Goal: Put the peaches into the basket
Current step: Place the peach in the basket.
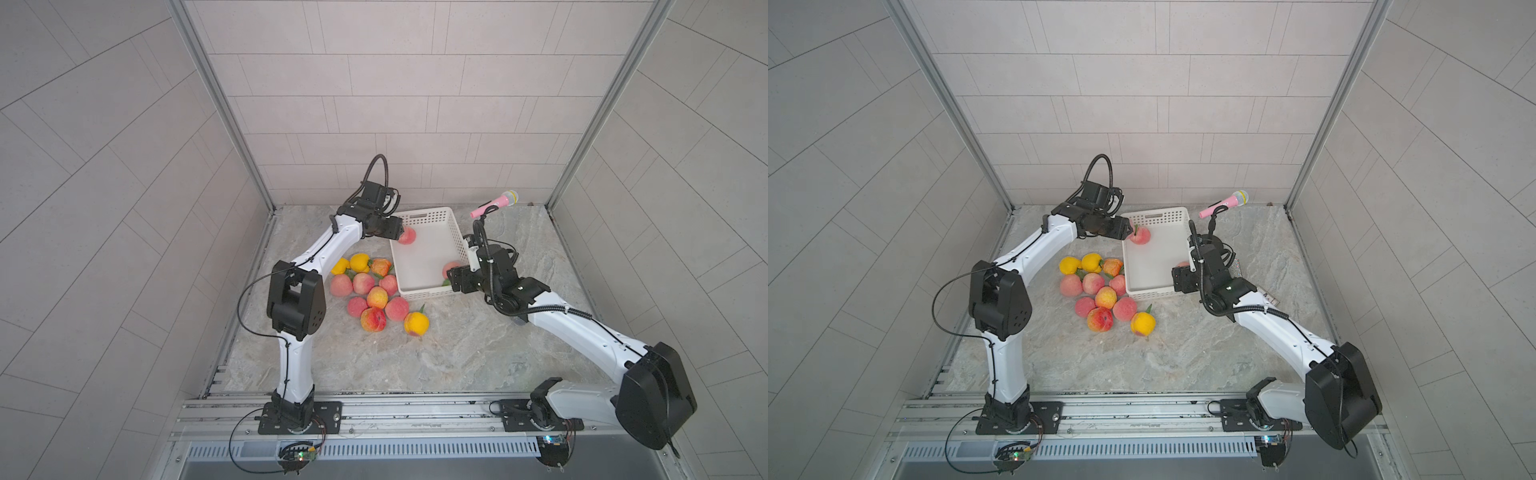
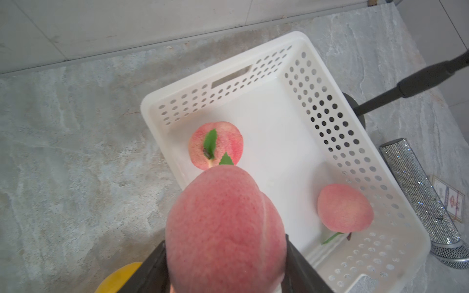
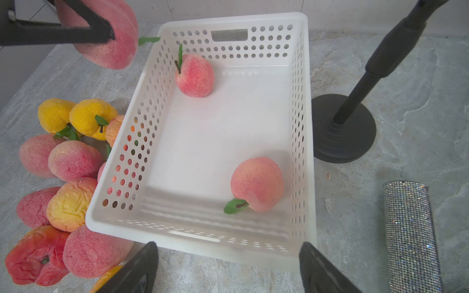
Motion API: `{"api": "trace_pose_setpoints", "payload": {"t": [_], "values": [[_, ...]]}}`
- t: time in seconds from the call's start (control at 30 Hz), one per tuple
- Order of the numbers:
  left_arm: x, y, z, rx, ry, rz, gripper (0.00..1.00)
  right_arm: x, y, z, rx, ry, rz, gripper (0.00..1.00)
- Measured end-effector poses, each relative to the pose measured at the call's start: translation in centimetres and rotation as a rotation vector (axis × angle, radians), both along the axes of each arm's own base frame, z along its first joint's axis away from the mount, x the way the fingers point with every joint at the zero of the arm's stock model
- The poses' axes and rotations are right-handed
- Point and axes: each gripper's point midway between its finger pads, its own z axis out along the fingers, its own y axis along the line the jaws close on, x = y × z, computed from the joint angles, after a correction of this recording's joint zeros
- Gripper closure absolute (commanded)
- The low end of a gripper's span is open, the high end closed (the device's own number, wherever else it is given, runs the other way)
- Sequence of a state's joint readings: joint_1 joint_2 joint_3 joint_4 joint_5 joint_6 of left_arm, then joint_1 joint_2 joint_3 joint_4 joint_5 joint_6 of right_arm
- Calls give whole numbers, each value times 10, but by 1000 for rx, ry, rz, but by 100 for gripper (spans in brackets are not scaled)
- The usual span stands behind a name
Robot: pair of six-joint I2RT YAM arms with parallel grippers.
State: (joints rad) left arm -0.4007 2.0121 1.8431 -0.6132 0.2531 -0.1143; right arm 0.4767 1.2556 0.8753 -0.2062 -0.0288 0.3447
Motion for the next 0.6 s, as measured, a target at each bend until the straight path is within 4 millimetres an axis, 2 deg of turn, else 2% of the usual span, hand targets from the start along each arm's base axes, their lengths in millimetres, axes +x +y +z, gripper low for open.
{"api": "trace_pose_setpoints", "payload": {"t": [0.13, 0.27, 0.6], "values": [[-4, -19, 0, 27, -22, -34, 45, -1, -2, 6, 6, -18, -4, 12], [-2, -36, -9, 72, -40, -62, 45, -5, -5, 5, 4, -20, -9, 12], [3, -56, -57, 201, -9, -95, 45, -11, -11, 3, -4, -23, -23, 11]]}}
